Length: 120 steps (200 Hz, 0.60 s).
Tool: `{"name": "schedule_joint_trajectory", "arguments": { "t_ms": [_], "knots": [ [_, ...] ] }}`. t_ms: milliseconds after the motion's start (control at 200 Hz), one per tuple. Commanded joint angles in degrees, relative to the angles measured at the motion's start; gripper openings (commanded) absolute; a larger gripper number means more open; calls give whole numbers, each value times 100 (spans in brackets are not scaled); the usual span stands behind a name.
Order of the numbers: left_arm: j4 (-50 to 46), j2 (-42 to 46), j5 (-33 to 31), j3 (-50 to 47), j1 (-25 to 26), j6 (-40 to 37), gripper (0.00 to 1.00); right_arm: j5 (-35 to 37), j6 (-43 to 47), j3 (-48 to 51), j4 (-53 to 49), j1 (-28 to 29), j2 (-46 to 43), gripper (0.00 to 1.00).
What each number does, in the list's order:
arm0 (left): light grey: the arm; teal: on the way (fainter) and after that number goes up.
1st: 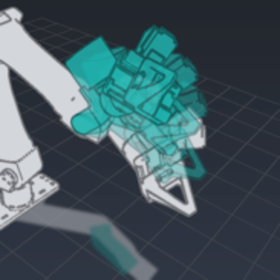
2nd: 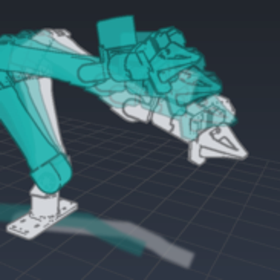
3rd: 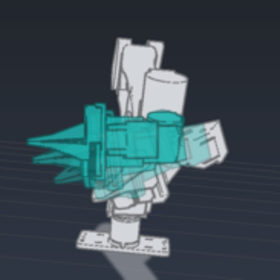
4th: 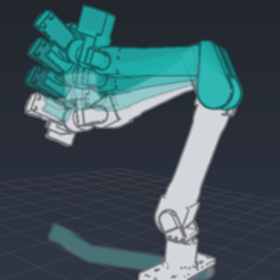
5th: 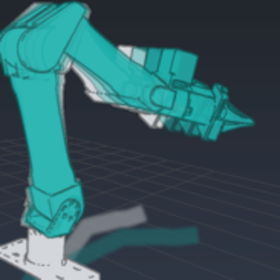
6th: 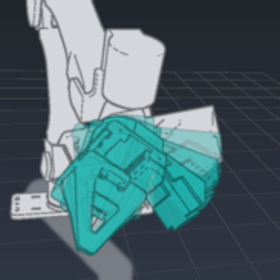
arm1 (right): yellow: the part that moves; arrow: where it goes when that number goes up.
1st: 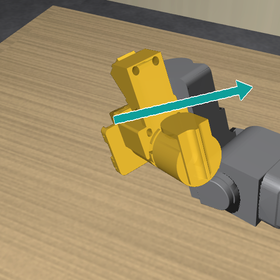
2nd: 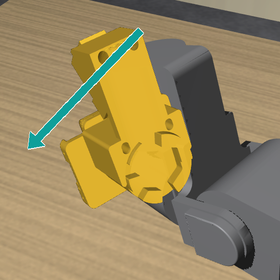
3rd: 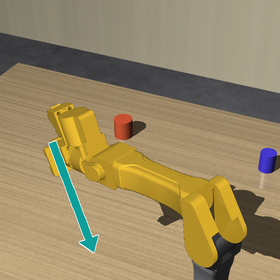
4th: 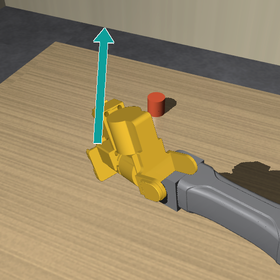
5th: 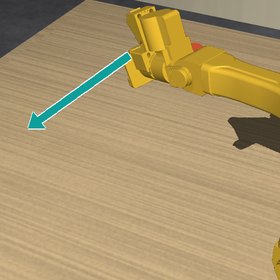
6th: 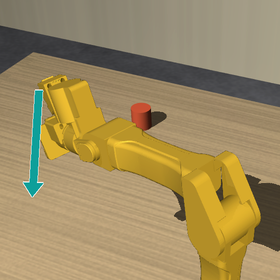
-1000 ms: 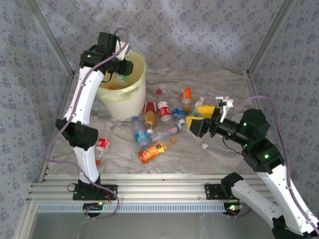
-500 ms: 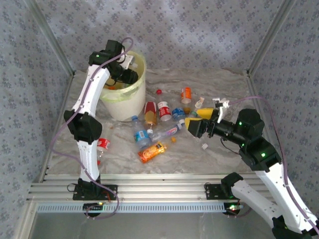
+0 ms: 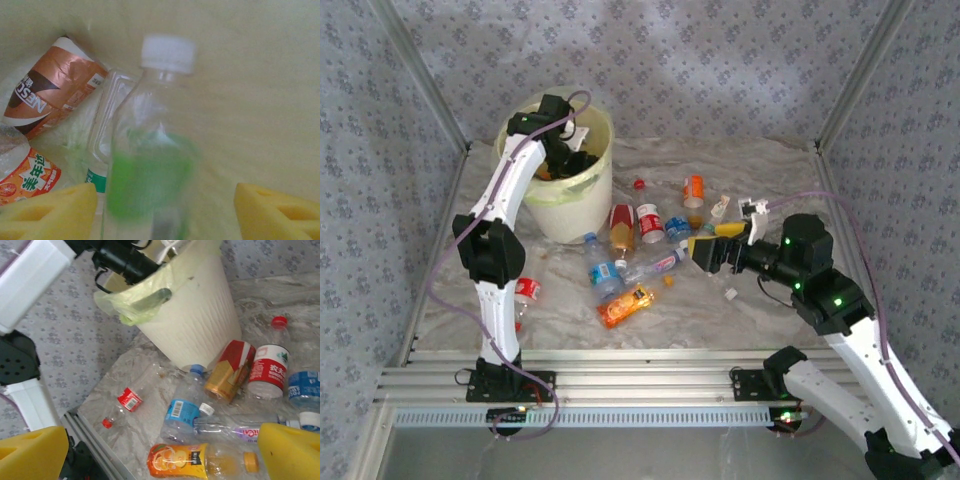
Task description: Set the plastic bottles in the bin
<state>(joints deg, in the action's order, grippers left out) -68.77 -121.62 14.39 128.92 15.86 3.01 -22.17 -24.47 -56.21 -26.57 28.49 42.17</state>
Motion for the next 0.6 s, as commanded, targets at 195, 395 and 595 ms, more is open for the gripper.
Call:
{"name": "schedule_joint_trajectory", "arguments": {
  "t_ms": [195, 395, 595],
  "knots": [
    [105, 687, -10, 32, -4, 156, 89, 964, 281, 155, -1115, -27, 0, 99],
    [310, 1258, -51, -120, -4, 277, 100, 1251, 324, 441, -1419, -23, 213, 97],
    [415, 1860, 18, -264, 16, 367, 100, 1671, 346, 682, -1573, -19, 721, 95]
  ]
}}
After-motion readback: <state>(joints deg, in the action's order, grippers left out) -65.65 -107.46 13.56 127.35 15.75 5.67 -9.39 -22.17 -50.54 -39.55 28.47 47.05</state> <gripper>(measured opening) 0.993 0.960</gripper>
